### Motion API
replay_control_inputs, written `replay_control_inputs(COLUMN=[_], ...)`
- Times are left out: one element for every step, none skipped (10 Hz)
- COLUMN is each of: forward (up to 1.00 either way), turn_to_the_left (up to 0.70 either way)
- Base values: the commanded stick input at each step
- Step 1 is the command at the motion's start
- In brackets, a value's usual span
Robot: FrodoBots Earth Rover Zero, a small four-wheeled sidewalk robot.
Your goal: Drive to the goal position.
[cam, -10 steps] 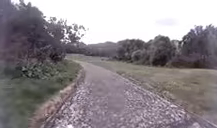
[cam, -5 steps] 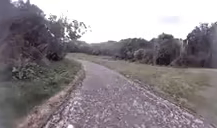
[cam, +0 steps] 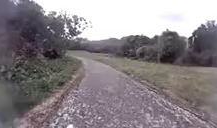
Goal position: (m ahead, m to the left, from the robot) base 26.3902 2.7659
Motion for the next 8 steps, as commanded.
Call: replay_control_inputs(forward=[0.85, 0.85, 0.85, 0.85, 0.85, 0.85, 0.85, 0.85], turn_to_the_left=[0.02, 0.02, 0.02, 0.02, 0.02, 0.02, 0.02, 0.02])
